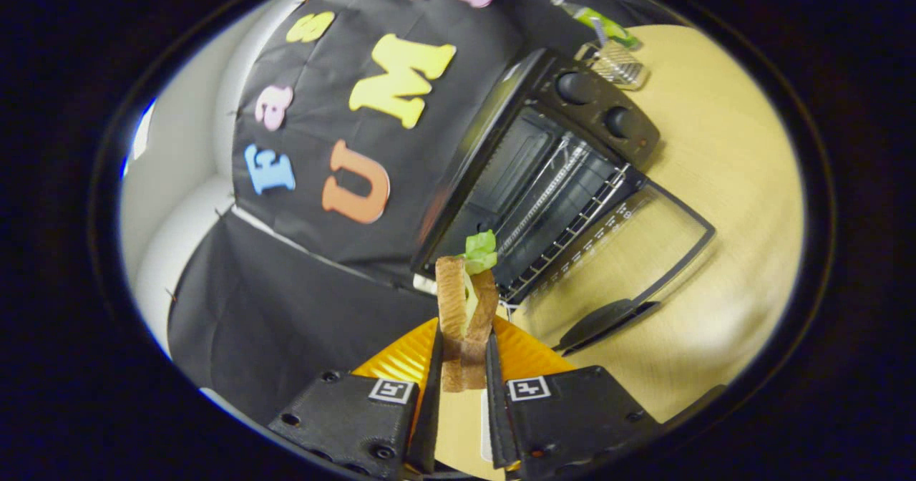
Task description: Open the toaster oven, put the food inside, and close the toaster oven door.
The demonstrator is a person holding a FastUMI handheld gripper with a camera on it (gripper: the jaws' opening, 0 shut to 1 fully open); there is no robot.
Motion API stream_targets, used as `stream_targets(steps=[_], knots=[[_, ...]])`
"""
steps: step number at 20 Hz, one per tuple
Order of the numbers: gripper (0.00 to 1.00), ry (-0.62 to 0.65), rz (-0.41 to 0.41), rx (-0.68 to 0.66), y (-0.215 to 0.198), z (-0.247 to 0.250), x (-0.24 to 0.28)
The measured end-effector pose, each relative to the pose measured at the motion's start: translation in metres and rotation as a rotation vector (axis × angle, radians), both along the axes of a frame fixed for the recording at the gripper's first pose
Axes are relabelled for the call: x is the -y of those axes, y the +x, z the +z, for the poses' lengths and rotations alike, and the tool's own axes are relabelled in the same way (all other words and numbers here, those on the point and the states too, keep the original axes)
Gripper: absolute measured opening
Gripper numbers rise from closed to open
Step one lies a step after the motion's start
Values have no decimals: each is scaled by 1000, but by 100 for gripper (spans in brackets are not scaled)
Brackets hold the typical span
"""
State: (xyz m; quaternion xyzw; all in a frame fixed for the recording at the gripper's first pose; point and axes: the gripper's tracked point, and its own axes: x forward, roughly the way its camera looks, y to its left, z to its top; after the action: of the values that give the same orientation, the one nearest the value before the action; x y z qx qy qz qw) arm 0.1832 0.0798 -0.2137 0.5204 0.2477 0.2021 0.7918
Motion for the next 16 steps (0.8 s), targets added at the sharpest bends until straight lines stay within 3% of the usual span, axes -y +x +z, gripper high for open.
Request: stream_targets(steps=[4, 7, 13, 16], knots=[[34, 123, -209, 44, 39, -4, 35], [34, 132, -319, 21, 83, -17, 45], [34, 161, -343, -21, 159, -26, 19], [35, 90, -367, -44, 172, -40, 6]])
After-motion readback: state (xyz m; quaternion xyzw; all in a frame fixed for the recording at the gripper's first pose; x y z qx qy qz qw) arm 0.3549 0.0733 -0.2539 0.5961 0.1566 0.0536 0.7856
